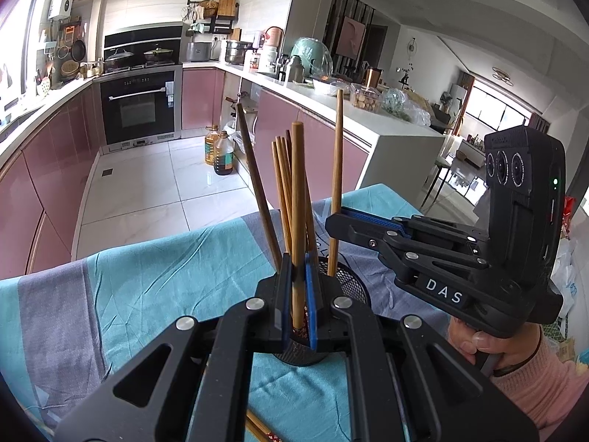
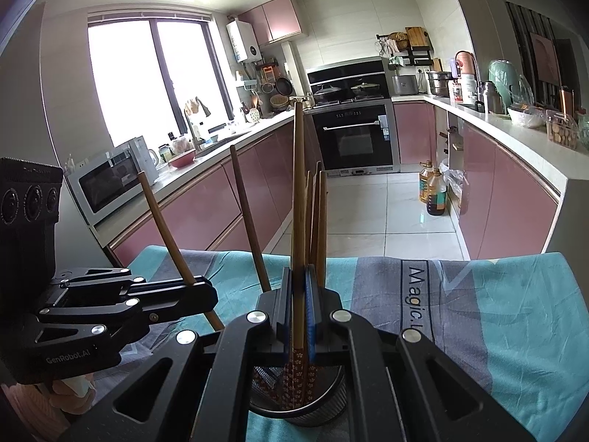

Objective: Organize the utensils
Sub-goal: 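Hold both chopsticks in the holder and push them down among the others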

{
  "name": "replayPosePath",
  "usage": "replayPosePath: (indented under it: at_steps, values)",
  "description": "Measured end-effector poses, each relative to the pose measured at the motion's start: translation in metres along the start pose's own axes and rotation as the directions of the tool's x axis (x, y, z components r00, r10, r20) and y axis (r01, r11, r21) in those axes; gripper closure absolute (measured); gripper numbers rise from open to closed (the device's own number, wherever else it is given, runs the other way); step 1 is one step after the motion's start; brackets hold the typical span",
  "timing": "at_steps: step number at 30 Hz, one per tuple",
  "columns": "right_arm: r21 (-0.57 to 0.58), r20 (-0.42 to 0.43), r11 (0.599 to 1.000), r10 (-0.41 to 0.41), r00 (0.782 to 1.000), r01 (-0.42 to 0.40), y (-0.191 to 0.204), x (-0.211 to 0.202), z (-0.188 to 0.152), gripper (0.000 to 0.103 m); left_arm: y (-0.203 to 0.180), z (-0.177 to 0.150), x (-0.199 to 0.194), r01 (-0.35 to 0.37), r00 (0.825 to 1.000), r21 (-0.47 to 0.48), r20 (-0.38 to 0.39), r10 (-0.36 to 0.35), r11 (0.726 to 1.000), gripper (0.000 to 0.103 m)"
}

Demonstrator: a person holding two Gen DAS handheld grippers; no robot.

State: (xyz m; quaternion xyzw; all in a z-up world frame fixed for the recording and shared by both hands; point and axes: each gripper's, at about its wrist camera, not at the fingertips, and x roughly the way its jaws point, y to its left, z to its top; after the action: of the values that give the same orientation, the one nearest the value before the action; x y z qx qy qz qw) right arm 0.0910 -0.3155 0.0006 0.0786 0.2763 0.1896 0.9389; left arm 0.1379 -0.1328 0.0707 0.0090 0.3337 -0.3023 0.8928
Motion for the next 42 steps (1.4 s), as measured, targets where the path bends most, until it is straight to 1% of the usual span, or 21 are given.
replayPosePath:
  at_steps: [9, 32, 42]
  values:
    - [0.007, -0.006, 1.0, 0.002, 1.0, -0.002, -0.002, 0.001, -0.002, 0.097, 0.001, 0.0, 0.012, -0.001, 1.0, -0.001, -0.017, 0.001, 1.0, 0.096]
    - [0.012, -0.046, 1.0, 0.007, 0.999, -0.007, -0.008, 0.009, -0.008, 0.097, 0.003, 0.0, 0.023, -0.009, 1.0, -0.006, -0.016, 0.009, 1.0, 0.096]
    - [0.013, -0.066, 1.0, 0.003, 0.998, -0.002, -0.008, 0.018, -0.007, 0.097, 0.006, 0.002, 0.035, -0.018, 1.0, -0.01, -0.024, 0.018, 1.0, 0.096]
